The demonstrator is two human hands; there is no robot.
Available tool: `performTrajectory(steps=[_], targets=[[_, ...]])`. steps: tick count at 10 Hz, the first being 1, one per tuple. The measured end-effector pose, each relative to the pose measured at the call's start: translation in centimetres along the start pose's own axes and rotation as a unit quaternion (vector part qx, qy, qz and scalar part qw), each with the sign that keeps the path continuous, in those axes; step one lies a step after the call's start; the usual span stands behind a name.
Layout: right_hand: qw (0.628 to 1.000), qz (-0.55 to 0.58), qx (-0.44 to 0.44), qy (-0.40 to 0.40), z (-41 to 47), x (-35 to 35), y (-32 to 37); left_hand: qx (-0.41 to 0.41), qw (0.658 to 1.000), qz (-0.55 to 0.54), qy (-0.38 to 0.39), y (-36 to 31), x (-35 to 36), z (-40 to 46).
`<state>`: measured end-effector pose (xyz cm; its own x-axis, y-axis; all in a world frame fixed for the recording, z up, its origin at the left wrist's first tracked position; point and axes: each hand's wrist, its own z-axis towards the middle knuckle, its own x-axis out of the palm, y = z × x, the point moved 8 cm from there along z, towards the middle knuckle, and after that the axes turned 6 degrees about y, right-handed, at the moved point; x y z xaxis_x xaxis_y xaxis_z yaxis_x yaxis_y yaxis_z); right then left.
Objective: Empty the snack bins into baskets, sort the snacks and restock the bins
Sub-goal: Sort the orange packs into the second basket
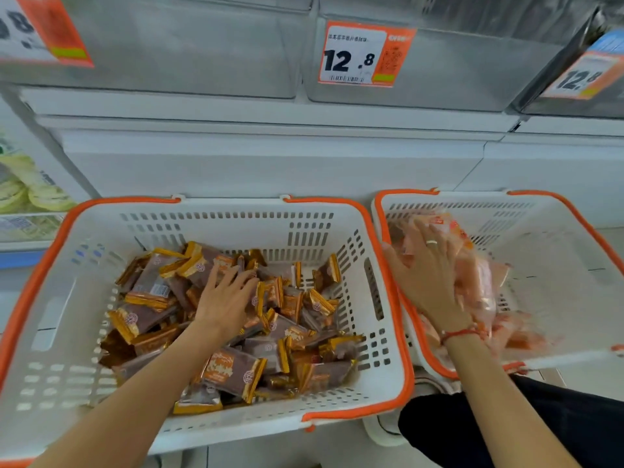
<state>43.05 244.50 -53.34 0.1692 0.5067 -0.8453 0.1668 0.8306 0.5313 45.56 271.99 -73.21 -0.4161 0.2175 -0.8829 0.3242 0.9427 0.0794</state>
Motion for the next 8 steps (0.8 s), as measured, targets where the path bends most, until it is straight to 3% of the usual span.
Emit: performTrajectory(steps=[1, 2, 3, 5, 6, 8], targets=[[0.983, -0.120, -0.007, 0.138, 3.0, 8.7, -3.6, 0.037, 0.999, 0.018, 0.002, -2.0, -1.2, 1.7], [0.977, -0.180, -0.062, 0.092, 3.6, 10.8, -3.5, 0.118, 0.993, -0.020, 0.011, -4.7, -1.0, 4.8], [0.977, -0.185, -0.087, 0.055, 3.4, 10.9, -3.9, 0.189, 0.976, -0.031, 0.101, -7.3, 1.7, 7.4], [0.976, -0.187, -0.089, 0.067, 4.0, 11.6, -4.5, 0.200, 0.962, 0.006, 0.187, -7.8, 2.9, 9.8], [0.978, -0.180, -0.085, 0.059, 4.1, 11.5, -4.5, 0.229, 0.960, 0.069, 0.148, -7.0, 2.3, 8.4], [0.977, -0.179, -0.093, 0.064, 4.0, 11.3, -4.3, 0.312, 0.943, 0.099, -0.069, -1.7, -0.4, 1.7]])
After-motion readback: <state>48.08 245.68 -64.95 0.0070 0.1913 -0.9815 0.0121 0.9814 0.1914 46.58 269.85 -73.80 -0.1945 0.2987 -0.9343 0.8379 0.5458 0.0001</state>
